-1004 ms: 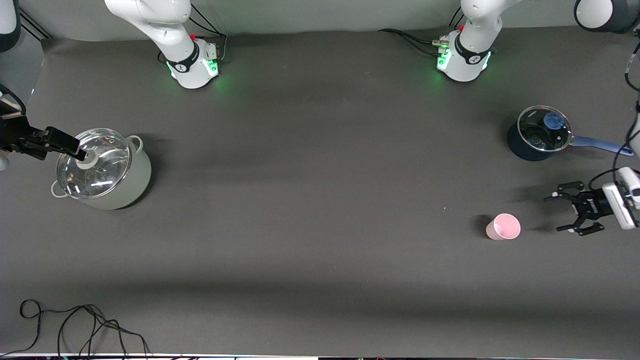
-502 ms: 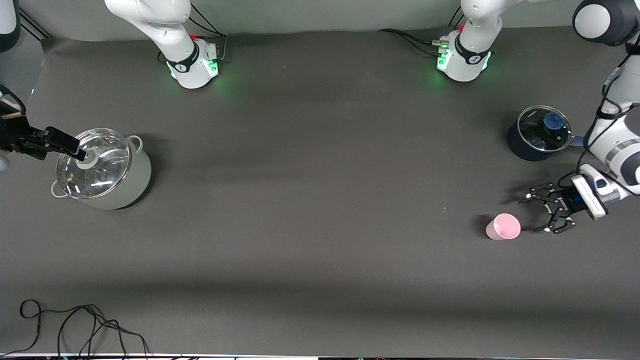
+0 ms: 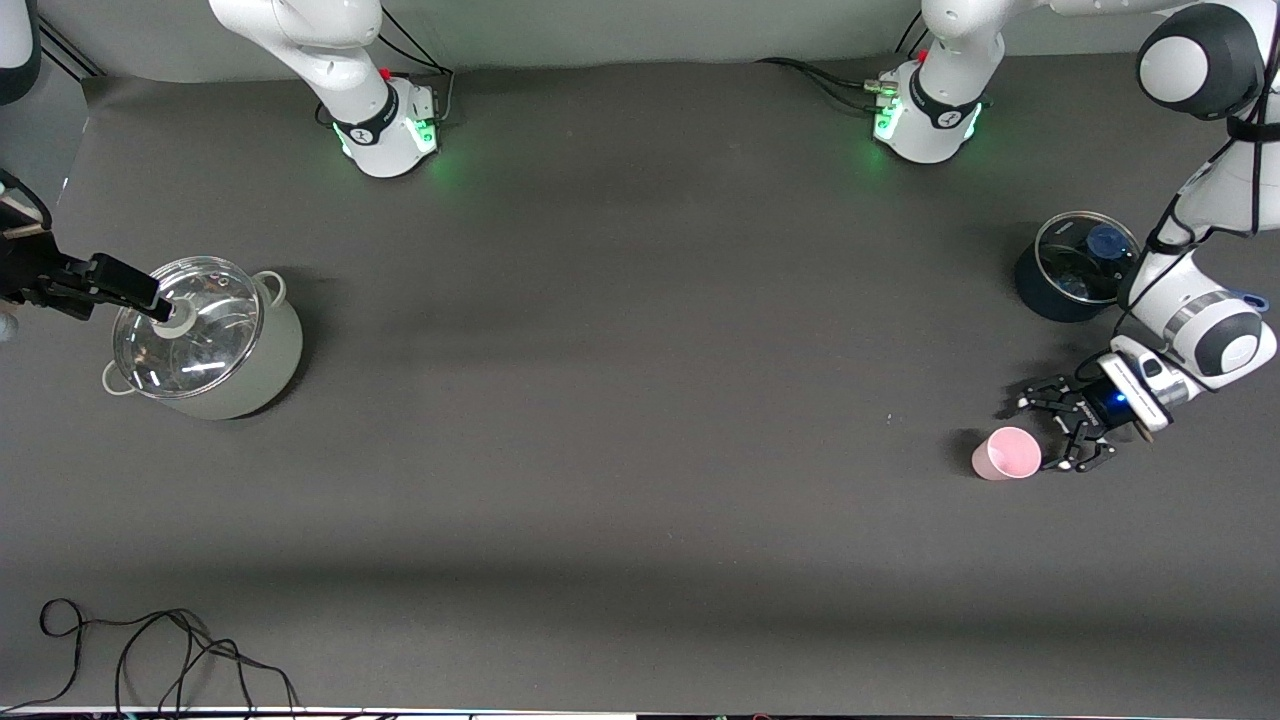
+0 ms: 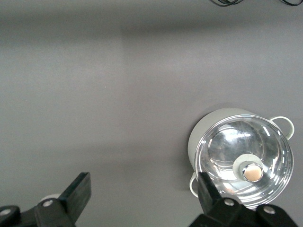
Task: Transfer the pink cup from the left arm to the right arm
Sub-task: 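Lower the left gripper around the pink cup and close it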
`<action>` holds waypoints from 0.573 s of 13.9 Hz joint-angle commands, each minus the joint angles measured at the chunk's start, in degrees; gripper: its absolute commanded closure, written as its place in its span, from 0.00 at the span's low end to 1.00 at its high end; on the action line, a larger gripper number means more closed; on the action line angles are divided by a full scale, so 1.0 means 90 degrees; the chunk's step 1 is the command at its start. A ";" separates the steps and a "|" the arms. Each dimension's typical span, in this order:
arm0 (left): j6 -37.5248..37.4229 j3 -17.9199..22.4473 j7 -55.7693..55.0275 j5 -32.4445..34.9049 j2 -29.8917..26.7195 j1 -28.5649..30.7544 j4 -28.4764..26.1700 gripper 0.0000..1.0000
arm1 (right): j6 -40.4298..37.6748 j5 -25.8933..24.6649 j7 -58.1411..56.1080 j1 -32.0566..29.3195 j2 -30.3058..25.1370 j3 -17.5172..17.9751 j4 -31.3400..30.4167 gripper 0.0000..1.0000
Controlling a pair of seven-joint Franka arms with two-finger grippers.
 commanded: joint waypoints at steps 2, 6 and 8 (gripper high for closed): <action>0.0256 -0.0177 0.0193 -0.0346 -0.0050 -0.0072 -0.0196 0.01 | -0.0089 0.0047 -0.0111 -0.0069 0.0049 0.0020 0.0123 0.00; 0.0471 -0.0392 0.0193 -0.0512 0.0008 -0.0091 -0.0216 0.01 | -0.0089 0.0047 -0.0101 -0.0069 0.0049 0.0020 0.0123 0.00; 0.0588 -0.0441 0.0193 -0.0707 0.0028 -0.0198 -0.0216 0.01 | -0.0089 0.0047 -0.0072 -0.0059 0.0049 0.0030 0.0123 0.00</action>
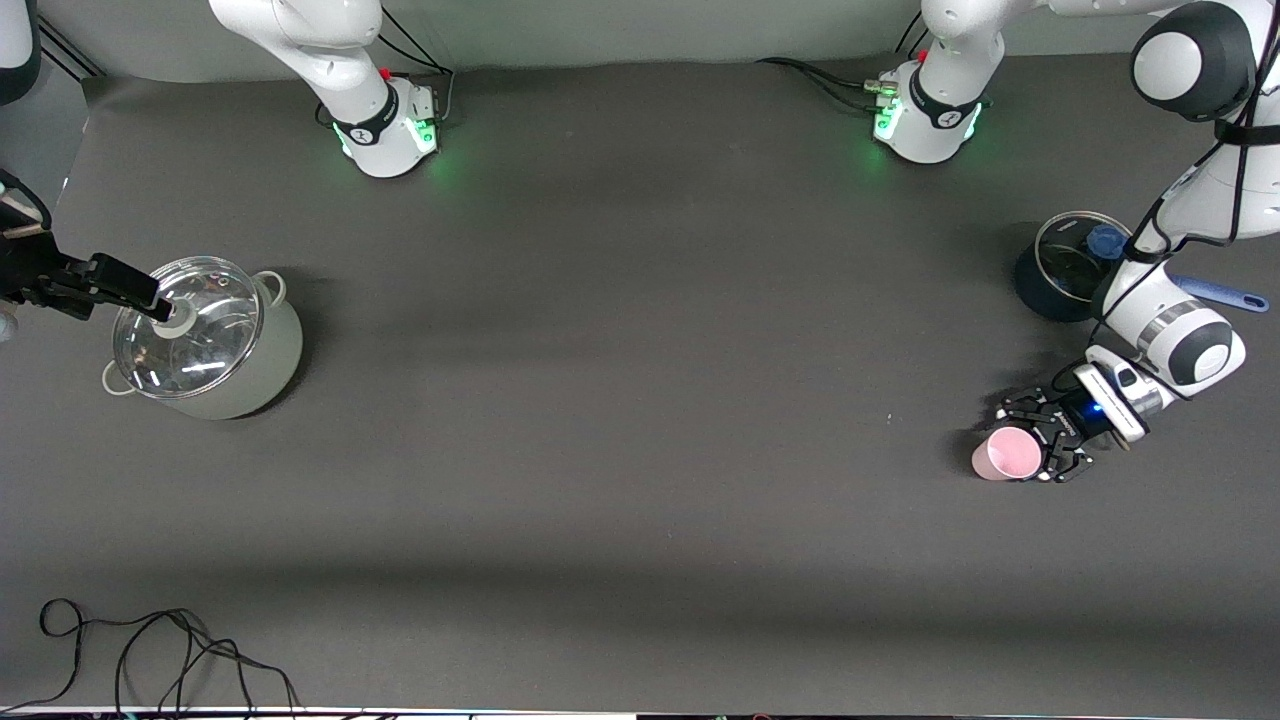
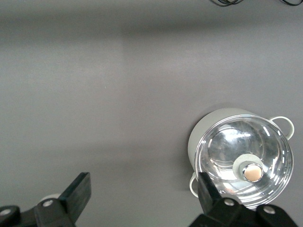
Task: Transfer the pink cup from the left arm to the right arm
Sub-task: 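Lower the left gripper around the pink cup and close it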
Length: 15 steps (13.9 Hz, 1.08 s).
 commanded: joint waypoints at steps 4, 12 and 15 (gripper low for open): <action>0.0318 -0.0081 0.0185 -0.0414 0.0025 -0.0241 -0.0087 0.19 | -0.0098 0.0047 -0.0101 -0.0059 0.0049 0.0021 0.0123 0.00; 0.0367 -0.0091 0.0087 -0.0414 -0.0013 -0.0250 -0.0039 0.53 | -0.0089 0.0057 -0.0101 -0.0059 0.0049 0.0030 0.0123 0.00; 0.0950 -0.0528 -0.0701 -0.0531 -0.0363 -0.0416 -0.0086 0.57 | -0.0089 0.0076 -0.0082 -0.0059 0.0049 0.0030 0.0124 0.00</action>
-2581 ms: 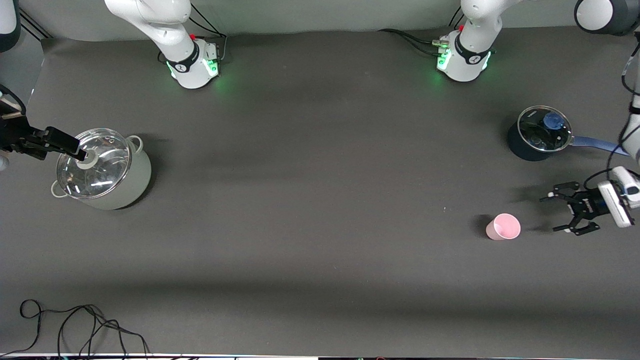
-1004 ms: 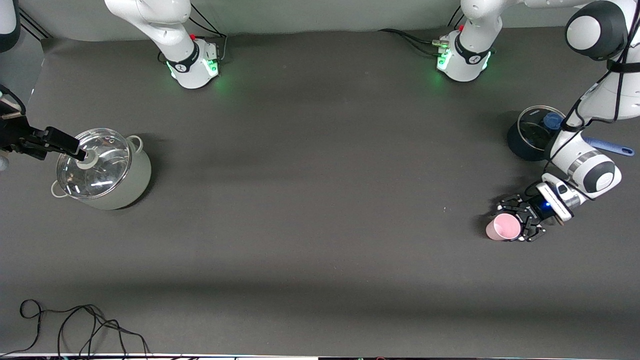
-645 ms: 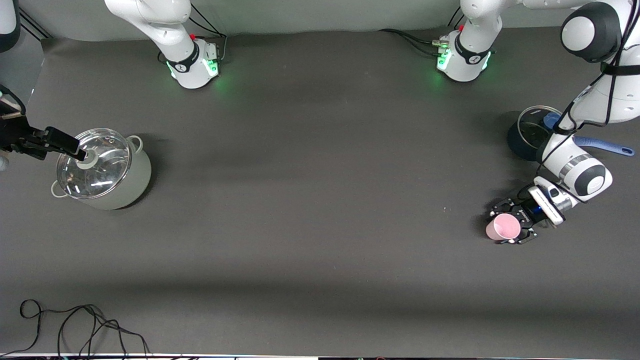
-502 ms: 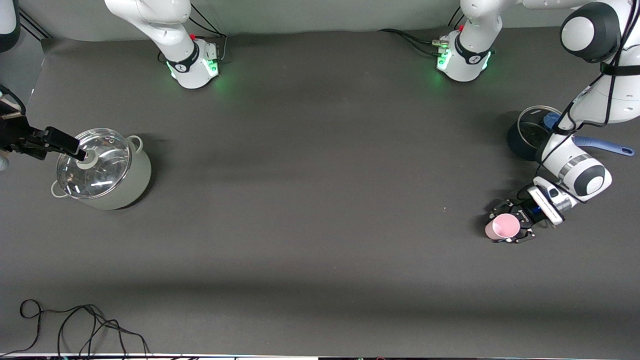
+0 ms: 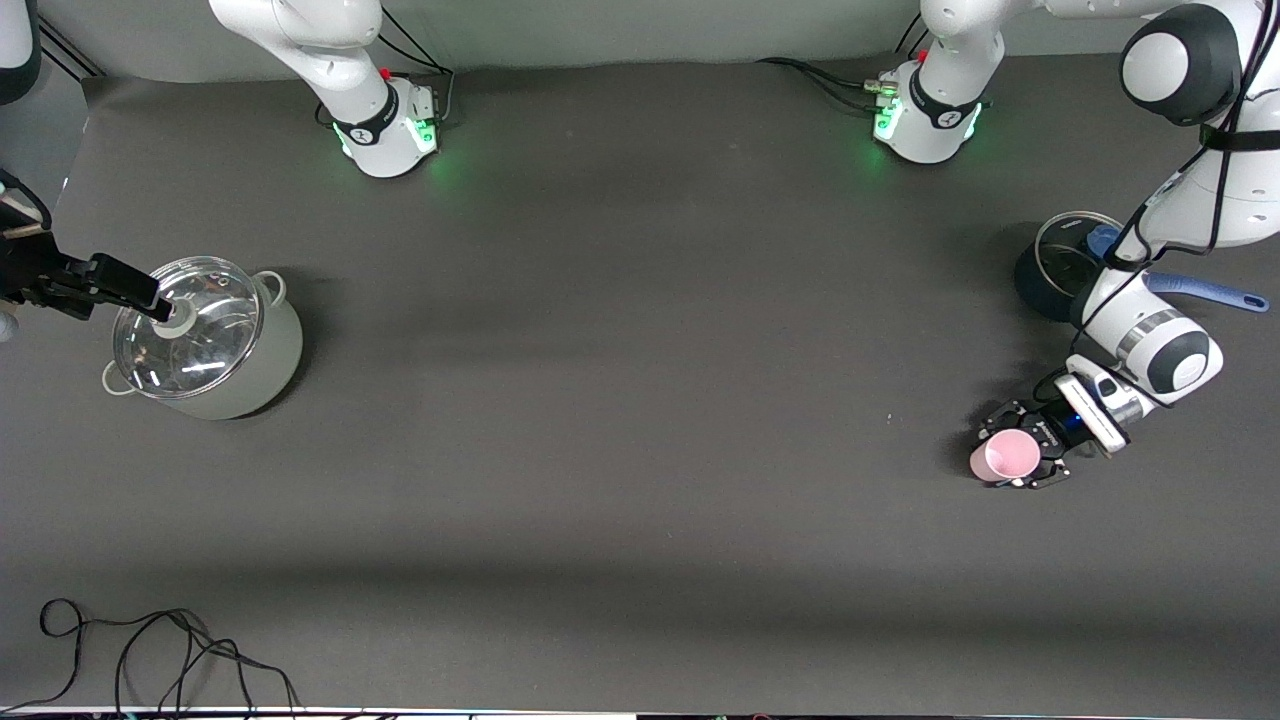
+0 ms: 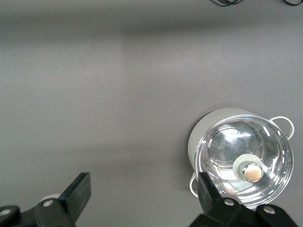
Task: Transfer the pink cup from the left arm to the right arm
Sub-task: 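Lower the left gripper around the pink cup and close it, then lift the pink cup with the left gripper toward the table middle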
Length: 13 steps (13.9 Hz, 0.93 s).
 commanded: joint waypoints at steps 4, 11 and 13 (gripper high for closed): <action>0.2291 -0.1866 -0.1122 -0.0749 -0.0960 -0.0143 -0.0470 0.61 | -0.0088 0.0076 -0.0101 -0.0088 0.0049 0.0020 0.0124 0.00; 0.5884 -0.5255 -0.2812 -0.1764 -0.1704 -0.0181 -0.0774 0.58 | -0.0088 0.0076 -0.0072 0.0009 0.0126 0.0040 0.0162 0.00; 0.6599 -0.6105 -0.2861 -0.1961 -0.1704 -0.0172 -0.0764 0.58 | -0.0088 0.0057 0.0035 0.0019 0.0137 0.0089 0.0163 0.00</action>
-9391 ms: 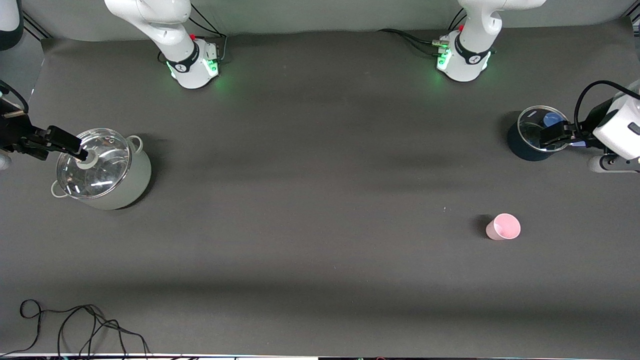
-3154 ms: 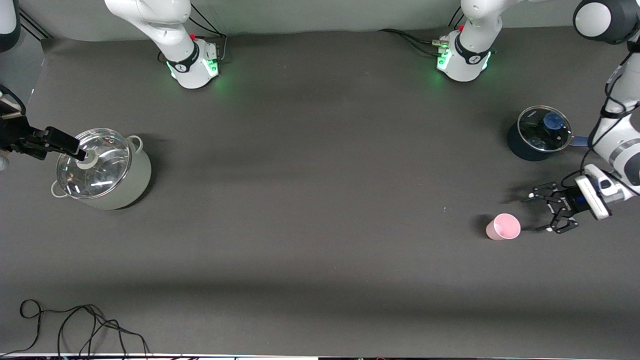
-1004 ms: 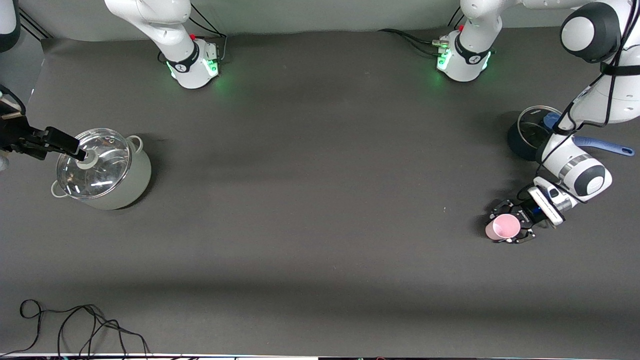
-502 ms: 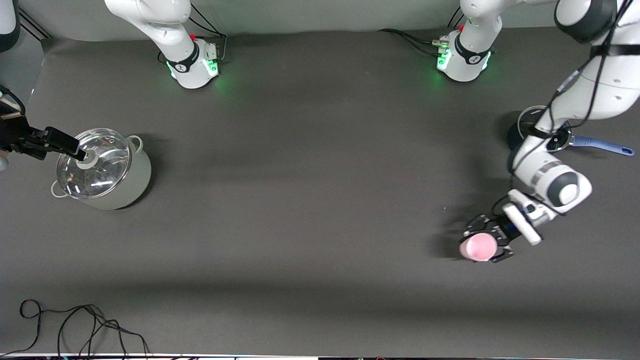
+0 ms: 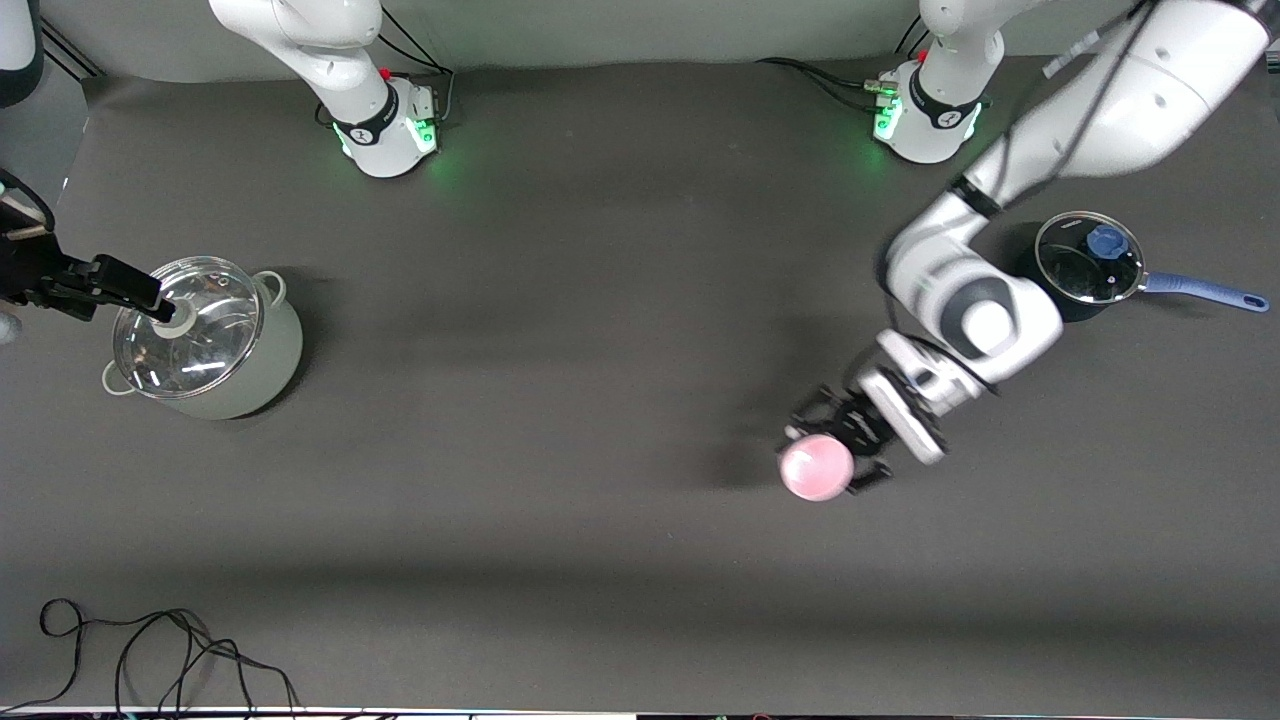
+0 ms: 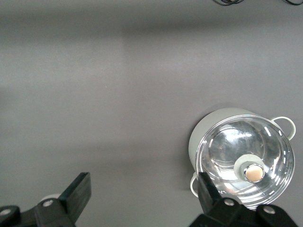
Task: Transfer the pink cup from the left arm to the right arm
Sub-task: 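Lift the pink cup with the left gripper toward the table middle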
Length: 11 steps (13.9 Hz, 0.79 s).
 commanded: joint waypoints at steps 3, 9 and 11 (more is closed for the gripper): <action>0.0919 -0.1267 -0.0295 -0.0296 -0.0241 0.0012 -0.0202 0.58 | -0.0088 0.0125 0.0929 0.0035 0.0066 0.0058 0.0172 0.00; 0.1232 -0.1874 -0.0276 -0.0013 -0.0717 -0.0484 -0.0172 0.58 | -0.0264 0.0436 0.4511 0.1438 0.0114 0.0068 0.0338 0.00; 0.1222 -0.1884 -0.0256 0.0055 -0.0972 -0.0738 0.0003 0.58 | -0.0264 0.0564 0.5752 0.1995 0.0192 0.0068 0.0445 0.00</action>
